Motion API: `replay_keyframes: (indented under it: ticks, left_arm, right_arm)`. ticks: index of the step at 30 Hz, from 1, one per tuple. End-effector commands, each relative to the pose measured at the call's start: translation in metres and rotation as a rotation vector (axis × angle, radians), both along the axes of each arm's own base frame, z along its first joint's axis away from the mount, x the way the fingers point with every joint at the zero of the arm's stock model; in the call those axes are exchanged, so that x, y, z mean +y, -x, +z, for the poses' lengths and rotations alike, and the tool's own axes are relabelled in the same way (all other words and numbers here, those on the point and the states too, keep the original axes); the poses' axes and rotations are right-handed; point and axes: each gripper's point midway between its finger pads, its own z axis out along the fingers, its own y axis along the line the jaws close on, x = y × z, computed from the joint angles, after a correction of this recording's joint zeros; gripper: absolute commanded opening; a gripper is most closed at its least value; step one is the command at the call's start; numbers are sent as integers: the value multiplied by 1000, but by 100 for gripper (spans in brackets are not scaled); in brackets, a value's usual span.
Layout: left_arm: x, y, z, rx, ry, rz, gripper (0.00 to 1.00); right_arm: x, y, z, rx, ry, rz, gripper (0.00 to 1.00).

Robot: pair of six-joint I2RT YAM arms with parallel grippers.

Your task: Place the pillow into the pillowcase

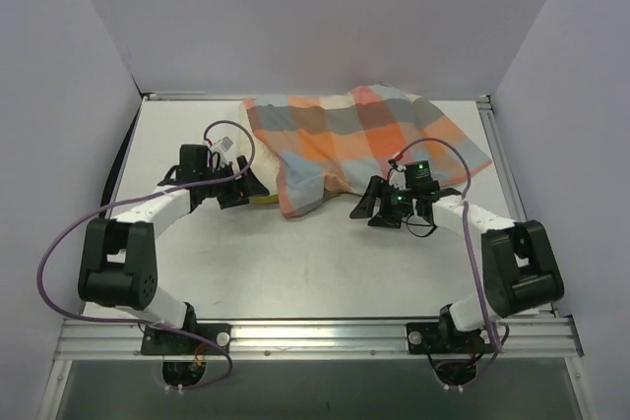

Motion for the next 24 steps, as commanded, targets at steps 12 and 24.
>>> replay_keyframes:
  ticks: [12, 24]
  left_arm:
    - [31, -80, -2, -121, -30, -37, 79]
    - [69, -108, 11, -193, -111, -15, 85]
  right_arm:
    - [68, -108, -24, -159, 7, -42, 67]
    - [99, -124, 14, -276, -225, -115, 70]
